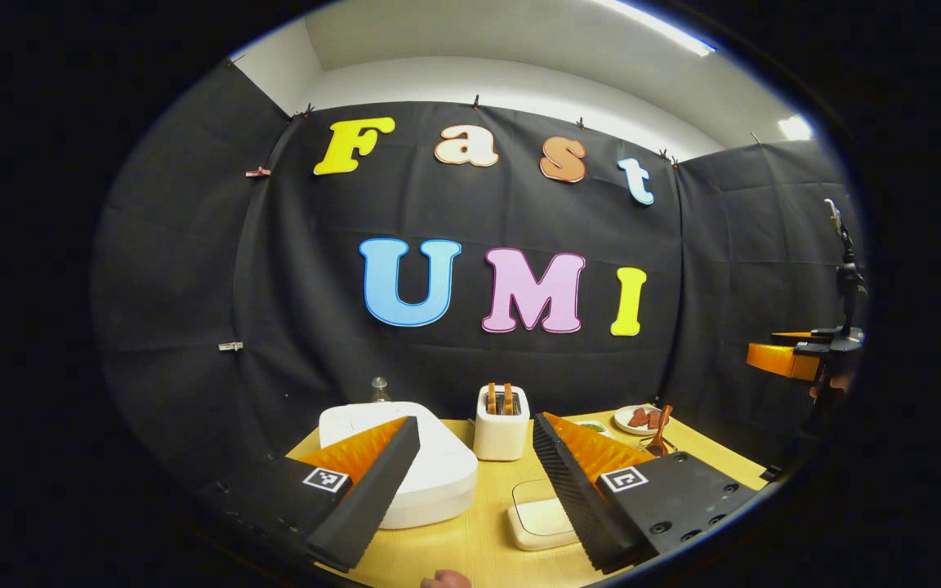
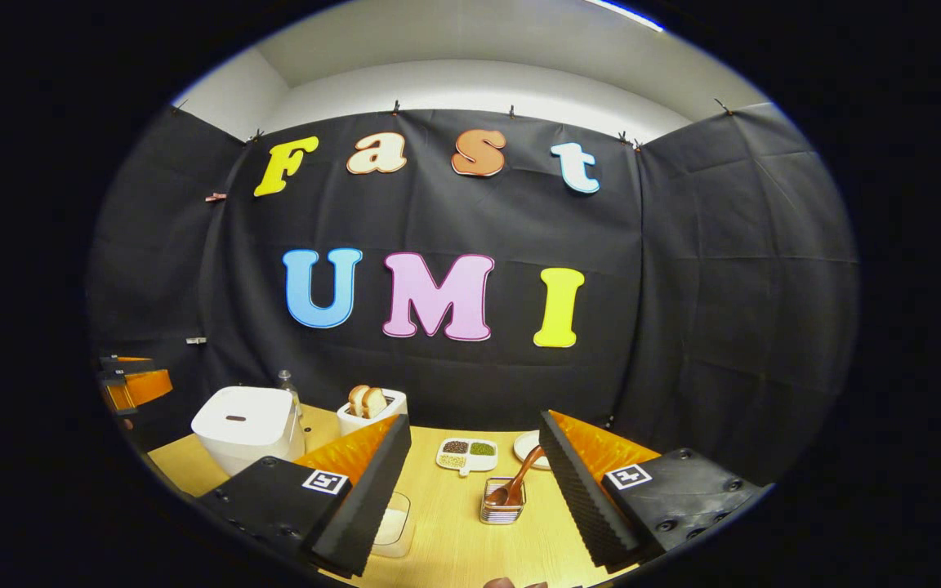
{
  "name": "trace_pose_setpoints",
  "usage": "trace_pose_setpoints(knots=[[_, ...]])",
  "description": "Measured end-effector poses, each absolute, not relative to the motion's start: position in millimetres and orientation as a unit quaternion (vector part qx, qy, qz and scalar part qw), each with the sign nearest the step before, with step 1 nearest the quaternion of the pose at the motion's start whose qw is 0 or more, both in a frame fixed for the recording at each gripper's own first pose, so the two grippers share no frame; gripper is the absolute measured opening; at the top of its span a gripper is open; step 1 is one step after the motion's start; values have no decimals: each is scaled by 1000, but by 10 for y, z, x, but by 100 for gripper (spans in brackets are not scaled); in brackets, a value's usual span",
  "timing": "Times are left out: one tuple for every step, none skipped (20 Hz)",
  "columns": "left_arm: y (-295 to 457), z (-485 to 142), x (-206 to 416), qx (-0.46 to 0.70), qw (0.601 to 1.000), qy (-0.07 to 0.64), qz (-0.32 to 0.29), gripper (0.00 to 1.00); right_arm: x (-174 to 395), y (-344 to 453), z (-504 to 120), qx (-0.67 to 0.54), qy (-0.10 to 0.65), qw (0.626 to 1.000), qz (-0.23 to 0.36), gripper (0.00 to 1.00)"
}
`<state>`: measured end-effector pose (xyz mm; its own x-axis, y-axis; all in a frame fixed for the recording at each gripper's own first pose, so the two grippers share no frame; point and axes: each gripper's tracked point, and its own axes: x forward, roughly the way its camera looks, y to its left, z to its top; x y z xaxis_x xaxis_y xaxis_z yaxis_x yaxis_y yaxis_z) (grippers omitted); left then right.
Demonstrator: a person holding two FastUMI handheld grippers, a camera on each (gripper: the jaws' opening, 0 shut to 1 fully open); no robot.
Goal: Close the left gripper, press the button to open the rice cooker; take a wooden spoon from the chopstick holder with the right hand, scoop a spoonful of rice and pour it into the rice cooker, then put the wooden spoon back into the chopstick holder.
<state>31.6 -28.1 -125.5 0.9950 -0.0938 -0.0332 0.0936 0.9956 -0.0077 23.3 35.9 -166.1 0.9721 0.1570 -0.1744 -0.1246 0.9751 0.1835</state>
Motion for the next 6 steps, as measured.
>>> trace_pose_setpoints(knots=[[-268, -1265, 324, -2, 999, 18, -47, 96, 239, 378, -1656, 85, 94, 989, 72, 98], [-265, -1260, 330, -2, 999, 18, -47, 96, 232, 402, -1658, 83, 93, 989, 73, 98], [-271, -1258, 331, -3, 999, 18, -49, 96, 229, 411, -1662, 79, 94, 990, 74, 98], [-281, -1254, 329, -3, 999, 18, -52, 96, 217, 428, -1659, 77, 94, 990, 74, 98], [-280, -1258, 328, -2, 998, 18, -53, 96, 192, 438, -1654, 75, 95, 990, 75, 98], [-291, -1265, 326, -1, 998, 20, -54, 96, 186, 439, -1653, 74, 95, 990, 74, 98]])
